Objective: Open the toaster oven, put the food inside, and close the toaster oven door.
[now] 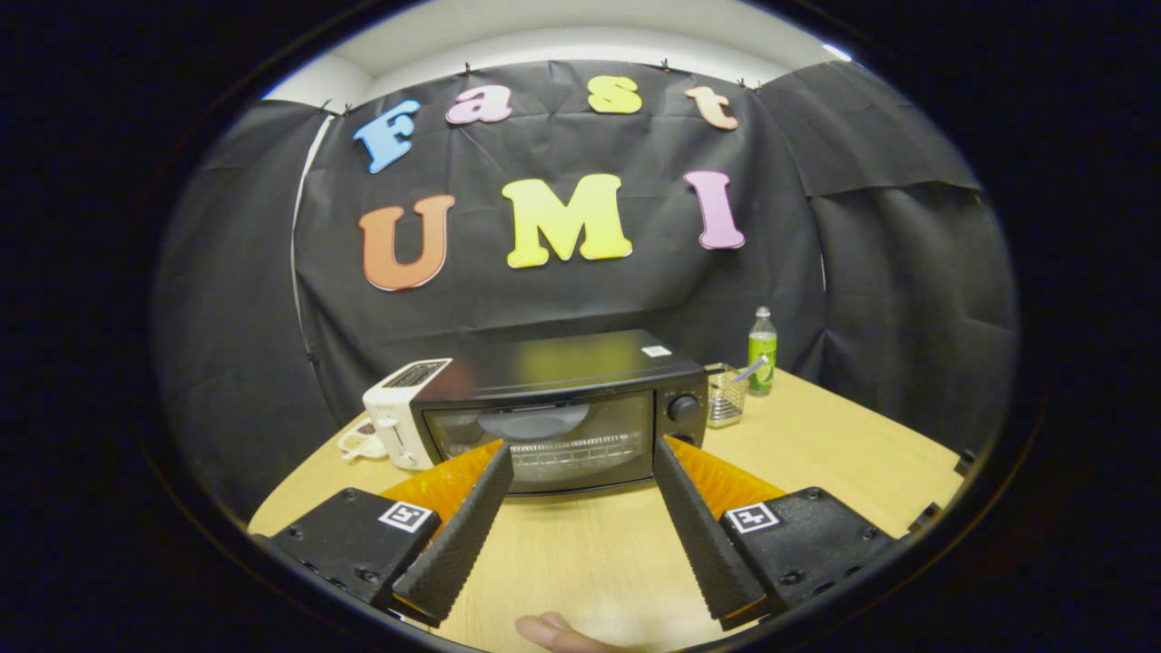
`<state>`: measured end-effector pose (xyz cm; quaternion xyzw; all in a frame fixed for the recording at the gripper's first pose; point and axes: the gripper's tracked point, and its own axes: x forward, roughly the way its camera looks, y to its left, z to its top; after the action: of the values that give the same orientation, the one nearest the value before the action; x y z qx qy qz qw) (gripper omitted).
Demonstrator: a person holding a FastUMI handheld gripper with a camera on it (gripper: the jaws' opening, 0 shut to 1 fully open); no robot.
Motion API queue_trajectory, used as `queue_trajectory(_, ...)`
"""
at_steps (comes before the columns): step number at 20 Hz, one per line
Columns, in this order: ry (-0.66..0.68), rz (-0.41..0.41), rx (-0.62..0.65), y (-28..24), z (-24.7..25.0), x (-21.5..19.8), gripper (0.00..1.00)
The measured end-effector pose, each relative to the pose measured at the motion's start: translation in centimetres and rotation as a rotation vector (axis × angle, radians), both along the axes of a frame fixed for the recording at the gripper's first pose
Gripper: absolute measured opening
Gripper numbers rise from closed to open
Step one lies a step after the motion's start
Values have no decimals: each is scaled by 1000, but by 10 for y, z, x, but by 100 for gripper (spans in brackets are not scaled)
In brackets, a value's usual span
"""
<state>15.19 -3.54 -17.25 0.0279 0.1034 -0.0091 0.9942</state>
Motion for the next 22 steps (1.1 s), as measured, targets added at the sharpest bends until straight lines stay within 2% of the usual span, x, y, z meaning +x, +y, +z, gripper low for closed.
queue_trajectory(3,-54,19,-18,4,44,-27,100)
queue_trajectory(10,-127,-41,-63,-14,131,-89,100)
queue_trajectory(14,-162,-101,-82,-29,172,-115,100)
queue_trajectory(18,-205,-75,-47,-22,189,-136,100)
queue_trajectory(22,-256,-51,-89,-17,196,-152,100)
